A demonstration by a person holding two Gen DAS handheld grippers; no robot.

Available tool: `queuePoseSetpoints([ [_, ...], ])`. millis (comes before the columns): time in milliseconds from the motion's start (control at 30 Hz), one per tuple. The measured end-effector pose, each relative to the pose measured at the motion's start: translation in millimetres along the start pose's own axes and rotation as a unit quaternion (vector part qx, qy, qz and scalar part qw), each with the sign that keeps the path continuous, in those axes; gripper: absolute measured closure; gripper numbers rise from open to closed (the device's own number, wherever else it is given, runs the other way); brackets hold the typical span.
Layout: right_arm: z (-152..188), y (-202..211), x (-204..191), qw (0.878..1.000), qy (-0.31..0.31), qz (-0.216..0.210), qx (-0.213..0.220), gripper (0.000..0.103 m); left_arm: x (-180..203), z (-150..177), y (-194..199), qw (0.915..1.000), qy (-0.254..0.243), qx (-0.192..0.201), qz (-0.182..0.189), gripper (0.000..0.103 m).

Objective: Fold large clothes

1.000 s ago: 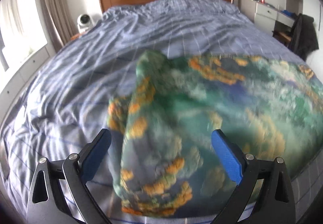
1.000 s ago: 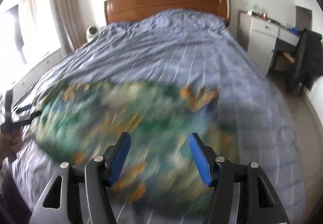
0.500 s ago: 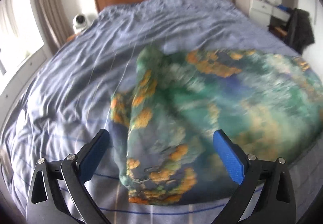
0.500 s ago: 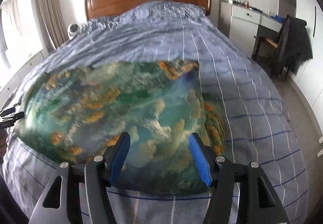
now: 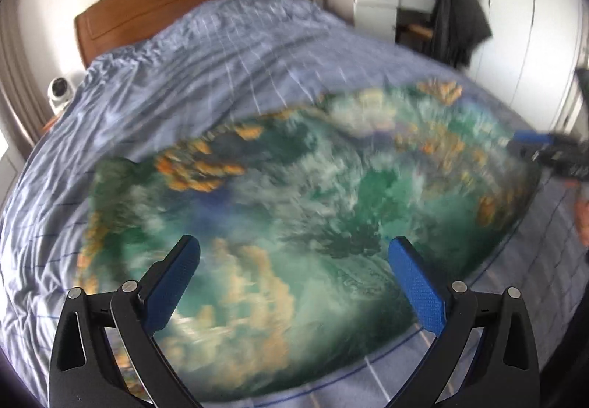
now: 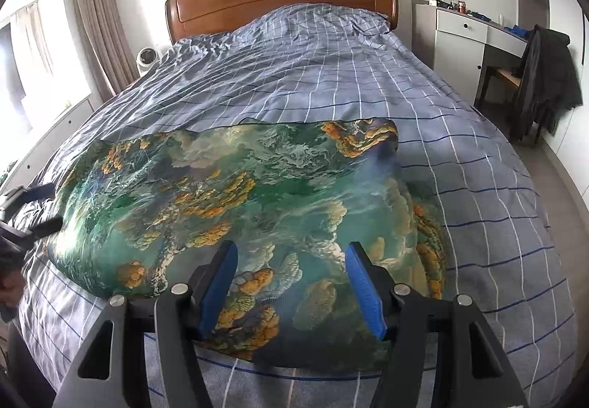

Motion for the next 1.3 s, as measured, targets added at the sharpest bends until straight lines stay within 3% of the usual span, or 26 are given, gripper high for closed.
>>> queuePoseSetpoints([
  [133,3.0,-6.6,4.8,1.000,-0.006,-0.001,-0.008,0.041,5.4,10.5,-24.1,0.9996,-0.006,-0.026,-0.010,0.000],
  [367,7.5,-21.7,11.1,1.000,0.000,0.000,-0.025,0.041,-10.4,4.5,-27.1,0.9990,0.003,-0.044,-0.003,0.000],
  [600,-4.4,-26.9,12.6,1.000,-0.011,-0.005,-0.026,0.040,-18.1,-33.7,-43.3,0.9982,0.019,-0.056,-0.010,0.000],
  [767,-6.1,-34.7,14.1,0.999,-0.010,-0.005,-0.034,0.040,-30.0,-68.3,-64.3,0.9960,0.060,-0.065,-0.013,0.001],
  [900,-4.7,-34.6,16.0,0.999,-0.021,-0.011,-0.030,0.040,-33.5,-77.6,-79.9,0.9930,0.086,-0.080,-0.010,0.001],
  [1067,0.8,-23.7,17.0,0.999,-0.032,-0.019,-0.026,0.040,-22.2,-64.4,-73.8,0.9946,0.070,-0.076,-0.011,0.001],
  [1300,19.0,-1.5,19.3,0.999,-0.037,-0.015,-0.022,0.040,-1.3,-21.7,-37.8,0.9983,0.029,-0.047,-0.019,0.001],
])
Point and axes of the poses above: each gripper's, at about its wrist camera, not at the fingertips, and y roughly against the way its jaws point, x to its right, z to its underside, the point moved 3 cm from there along -y, roughly the way its jaws point, and after that the axes turned 8 degrees about -x, right-handed, at the moved point
